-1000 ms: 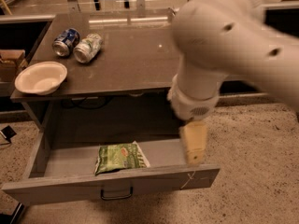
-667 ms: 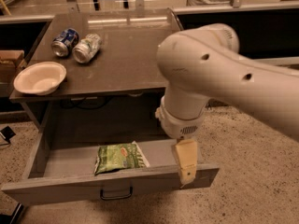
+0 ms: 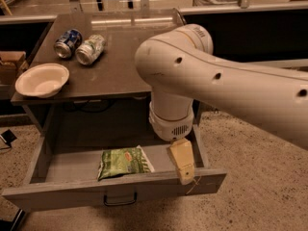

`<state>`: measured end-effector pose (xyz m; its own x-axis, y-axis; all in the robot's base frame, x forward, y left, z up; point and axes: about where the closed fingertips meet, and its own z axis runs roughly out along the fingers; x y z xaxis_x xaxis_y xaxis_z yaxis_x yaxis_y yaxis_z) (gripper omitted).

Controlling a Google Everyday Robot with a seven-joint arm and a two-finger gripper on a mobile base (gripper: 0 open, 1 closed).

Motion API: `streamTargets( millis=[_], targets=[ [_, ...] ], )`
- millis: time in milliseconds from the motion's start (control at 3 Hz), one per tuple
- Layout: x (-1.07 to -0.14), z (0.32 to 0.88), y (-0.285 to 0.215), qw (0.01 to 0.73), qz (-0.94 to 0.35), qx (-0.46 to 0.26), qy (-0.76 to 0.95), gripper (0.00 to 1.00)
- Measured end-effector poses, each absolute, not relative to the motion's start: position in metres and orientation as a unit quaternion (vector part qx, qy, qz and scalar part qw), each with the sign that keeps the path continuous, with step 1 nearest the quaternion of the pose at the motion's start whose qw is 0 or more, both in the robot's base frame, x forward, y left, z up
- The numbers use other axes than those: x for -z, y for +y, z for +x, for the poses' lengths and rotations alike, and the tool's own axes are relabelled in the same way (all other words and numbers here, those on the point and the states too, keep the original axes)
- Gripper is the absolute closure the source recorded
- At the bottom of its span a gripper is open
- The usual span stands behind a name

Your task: Pick green jalapeno chip bag from top drawer and place on counter

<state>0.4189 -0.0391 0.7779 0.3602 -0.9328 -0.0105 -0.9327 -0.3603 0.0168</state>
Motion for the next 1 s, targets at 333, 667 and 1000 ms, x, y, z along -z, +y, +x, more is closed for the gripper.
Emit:
streamTargets(
  millis=[333, 667, 1000],
  targets=[
    [-0.736, 0.43, -0.006, 0.092, 0.878, -0.004, -0.471, 0.0],
    [-0.697, 0.44, 0.044, 0.147, 0.931, -0.027, -0.332, 0.0],
    [-0.669, 0.445, 0.086, 0.163, 0.963, -0.038, -0.211, 0.0]
  ],
)
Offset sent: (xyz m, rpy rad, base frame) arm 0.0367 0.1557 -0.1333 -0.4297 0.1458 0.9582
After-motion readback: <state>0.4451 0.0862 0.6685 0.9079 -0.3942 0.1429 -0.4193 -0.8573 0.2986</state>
